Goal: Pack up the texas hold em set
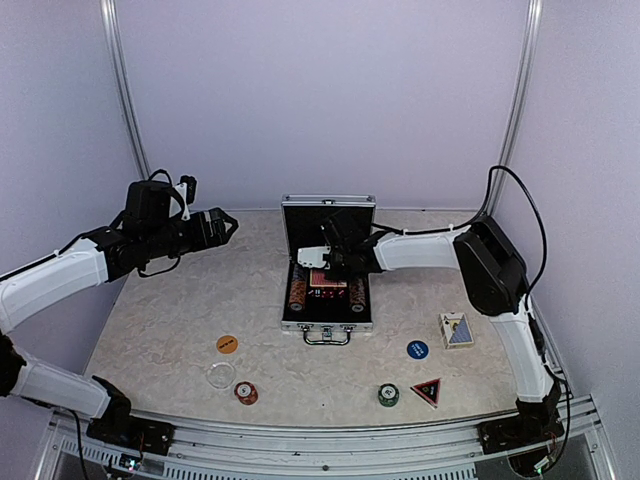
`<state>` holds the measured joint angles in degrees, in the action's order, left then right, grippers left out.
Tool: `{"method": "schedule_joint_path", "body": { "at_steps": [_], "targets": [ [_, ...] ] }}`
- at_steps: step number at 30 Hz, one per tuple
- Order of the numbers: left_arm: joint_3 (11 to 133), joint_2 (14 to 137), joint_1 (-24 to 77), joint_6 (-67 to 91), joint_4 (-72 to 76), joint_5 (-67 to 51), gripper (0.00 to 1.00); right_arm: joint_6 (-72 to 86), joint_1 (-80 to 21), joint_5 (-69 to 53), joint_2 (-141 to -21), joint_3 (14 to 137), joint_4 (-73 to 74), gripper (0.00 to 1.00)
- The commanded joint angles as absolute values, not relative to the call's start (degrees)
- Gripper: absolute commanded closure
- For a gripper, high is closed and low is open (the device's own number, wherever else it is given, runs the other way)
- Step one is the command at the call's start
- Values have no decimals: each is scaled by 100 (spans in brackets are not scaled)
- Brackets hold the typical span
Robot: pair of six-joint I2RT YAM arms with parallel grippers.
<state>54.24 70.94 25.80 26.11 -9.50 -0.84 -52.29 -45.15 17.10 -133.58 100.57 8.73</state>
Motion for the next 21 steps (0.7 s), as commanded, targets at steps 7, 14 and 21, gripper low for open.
{"method": "schedule_joint_path", "body": {
  "at_steps": [7, 14, 21],
  "targets": [
    [5270, 6971, 2530, 2549, -906, -92, 1, -5673, -4481, 774, -13277, 9910, 2047, 100],
    [5206, 6885, 2501, 2549, -879, -113, 1, -5928, -4401, 502, -13161, 10050, 2291, 100],
    [5153, 6846, 2455, 2558, -839, -157, 1, -6048, -4396, 367, -13164, 10179, 2513, 100]
  ]
}}
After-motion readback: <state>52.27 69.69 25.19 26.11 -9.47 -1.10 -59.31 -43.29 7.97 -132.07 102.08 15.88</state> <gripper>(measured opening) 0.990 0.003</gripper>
